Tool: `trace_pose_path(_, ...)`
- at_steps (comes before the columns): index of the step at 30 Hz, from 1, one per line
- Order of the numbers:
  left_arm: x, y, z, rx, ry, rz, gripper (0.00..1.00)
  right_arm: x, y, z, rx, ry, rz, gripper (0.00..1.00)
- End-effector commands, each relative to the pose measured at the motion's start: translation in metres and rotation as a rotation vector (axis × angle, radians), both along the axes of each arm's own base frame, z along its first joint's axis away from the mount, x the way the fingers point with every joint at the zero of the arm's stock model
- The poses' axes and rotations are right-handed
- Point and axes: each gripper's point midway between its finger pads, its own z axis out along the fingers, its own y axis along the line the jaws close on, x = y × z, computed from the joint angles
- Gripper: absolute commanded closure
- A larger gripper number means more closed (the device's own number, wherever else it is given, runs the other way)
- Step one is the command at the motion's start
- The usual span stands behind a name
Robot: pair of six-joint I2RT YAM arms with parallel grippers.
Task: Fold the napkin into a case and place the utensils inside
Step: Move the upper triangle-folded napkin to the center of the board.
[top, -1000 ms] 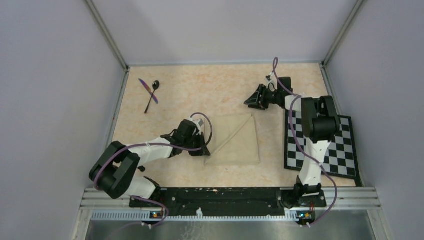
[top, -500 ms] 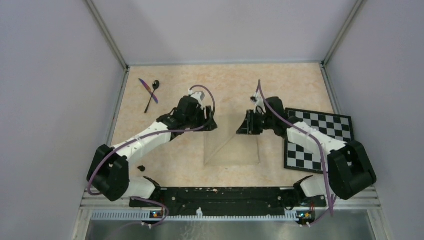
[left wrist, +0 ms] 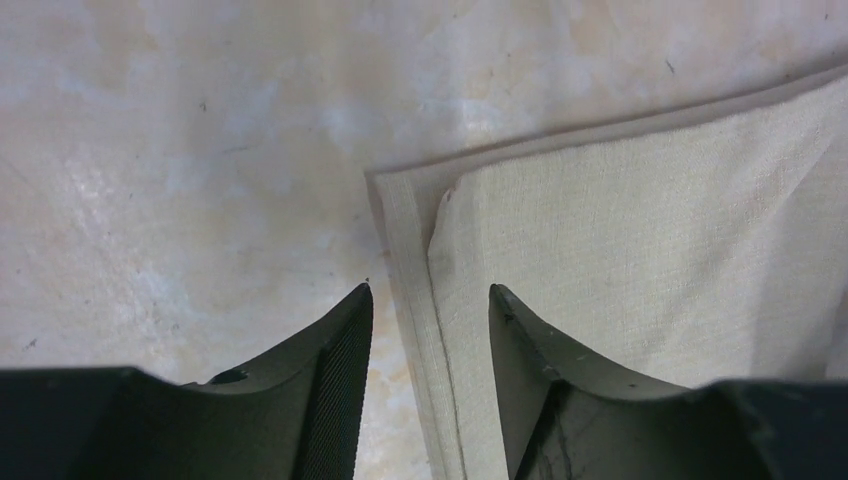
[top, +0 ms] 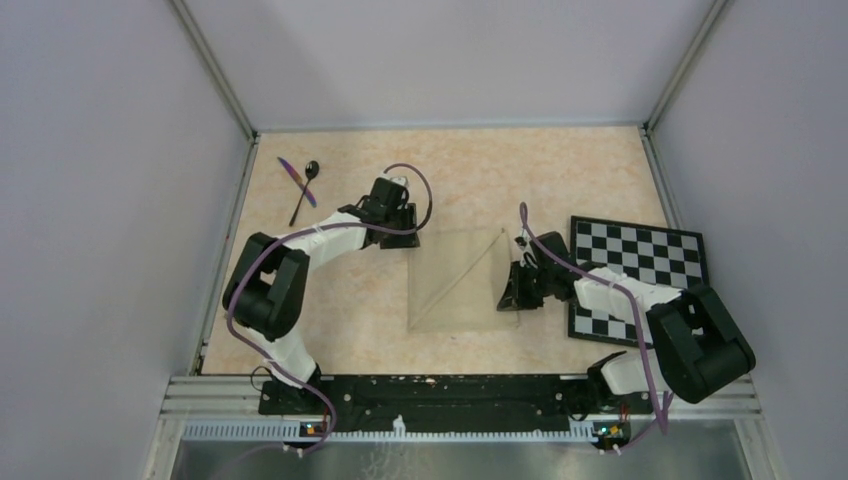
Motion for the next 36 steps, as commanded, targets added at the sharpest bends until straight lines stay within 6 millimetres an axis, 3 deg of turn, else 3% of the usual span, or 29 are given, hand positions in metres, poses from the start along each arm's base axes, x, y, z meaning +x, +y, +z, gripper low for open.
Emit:
trace_pose_path(1,0.021,-0.013,0.011,-0.016,-0.048,-0.035,0.5,0.012,0.005,0.004,0.018,-0.058,-0.024,0.94)
trace_pose_path(9,0.012,-0.009,-0.014,-0.005,-0.006,-0.024,0.64,0.02,0.0,-0.002,-0.013,-0.077,-0.067,0.95)
trace_pose_path(15,0.007,-0.003,-0.017,-0.011,-0.016,0.001,0.78,0.032,-0.008,-0.008,-0.074,-0.095,-0.102,0.96)
trace_pose_path(26,-0.006,0.002,-0.028,-0.049,-0.001,0.021,0.99,0.078,-0.032,-0.014,-0.295,-0.187,-0.138,0.98)
trace_pose_path(28,-0.01,0.0,-0.024,-0.076,0.0,0.015,0.98,0.087,-0.034,-0.005,-0.332,-0.223,-0.111,0.98)
trace_pose_path(30,-0.015,-0.003,-0.014,-0.101,-0.004,0.009,0.91,0.091,-0.036,0.013,-0.384,-0.276,-0.089,0.93)
trace_pose_path(32,-0.017,-0.002,0.005,-0.124,-0.04,0.006,0.86,0.086,-0.035,0.036,-0.451,-0.336,-0.048,0.82)
trace_pose_path(34,-0.019,0.005,0.025,-0.132,-0.082,0.014,0.75,0.079,-0.023,0.061,-0.487,-0.404,0.002,0.64)
trace_pose_path(36,-0.02,0.017,0.043,-0.128,-0.124,0.043,0.62,0.06,0.005,0.077,-0.467,-0.448,0.083,0.51)
